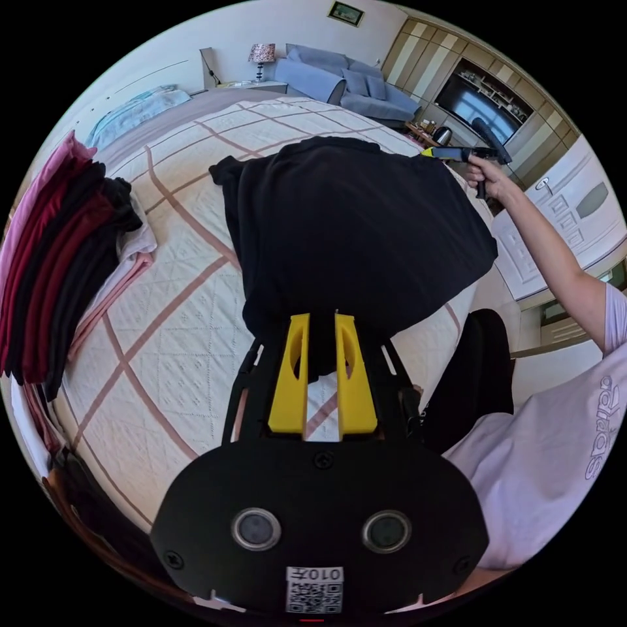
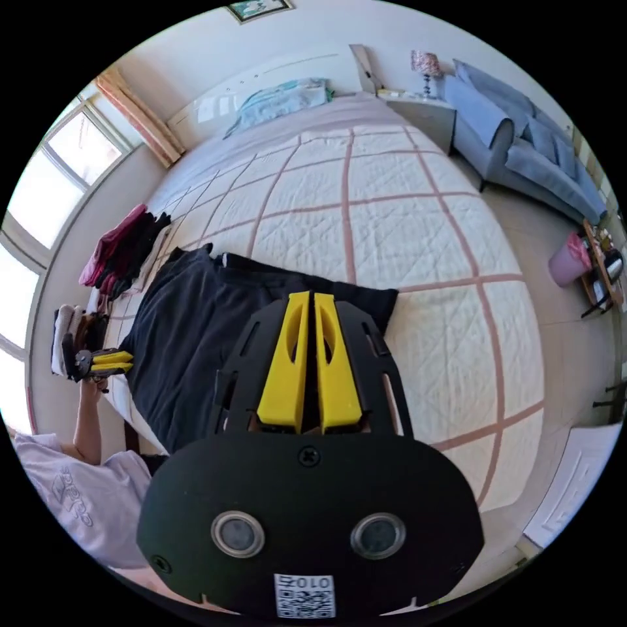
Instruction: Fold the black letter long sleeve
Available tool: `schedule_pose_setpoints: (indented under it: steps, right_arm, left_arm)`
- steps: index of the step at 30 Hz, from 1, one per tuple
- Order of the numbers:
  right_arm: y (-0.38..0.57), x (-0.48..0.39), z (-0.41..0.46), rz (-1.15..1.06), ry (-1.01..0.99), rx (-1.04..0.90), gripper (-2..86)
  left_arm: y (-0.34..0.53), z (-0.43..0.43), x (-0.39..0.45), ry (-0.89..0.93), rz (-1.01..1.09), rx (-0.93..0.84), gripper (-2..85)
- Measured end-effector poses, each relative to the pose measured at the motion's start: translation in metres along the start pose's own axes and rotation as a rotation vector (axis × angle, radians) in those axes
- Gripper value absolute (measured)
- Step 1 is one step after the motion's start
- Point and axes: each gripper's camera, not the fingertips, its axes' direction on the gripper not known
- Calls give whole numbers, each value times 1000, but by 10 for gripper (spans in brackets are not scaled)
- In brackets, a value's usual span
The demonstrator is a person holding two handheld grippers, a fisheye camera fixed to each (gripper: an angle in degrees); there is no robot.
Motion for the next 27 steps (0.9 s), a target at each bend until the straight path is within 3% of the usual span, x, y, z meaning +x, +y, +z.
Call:
schedule_pose_setpoints:
  steps: [4,7,11,15,18,22,23,27]
  right_arm:
    - [20,38,14,99,-9,-79,42]
    - [58,33,-31,87,-10,123,77]
    - [130,23,-70,69,124,220,125]
    - [231,34,-82,174,-55,256,145]
    - [291,38,-69,252,-67,251,154]
    - [336,54,-33,387,-173,224,146]
    - [339,55,-29,402,-185,231,140]
    - [341,57,-11,369,-214,211,60]
  left_arm:
    - [-1,4,4,-33,3,0,60]
    - [-5,-2,9,-71,33,-13,64]
    - [10,-24,15,-118,35,89,67]
    - [25,-45,51,-119,176,225,64]
    - [24,-38,79,-72,281,266,63]
    - [14,-9,102,-98,360,251,63]
    - [7,11,102,-123,352,170,63]
    - [12,17,76,-14,249,168,61]
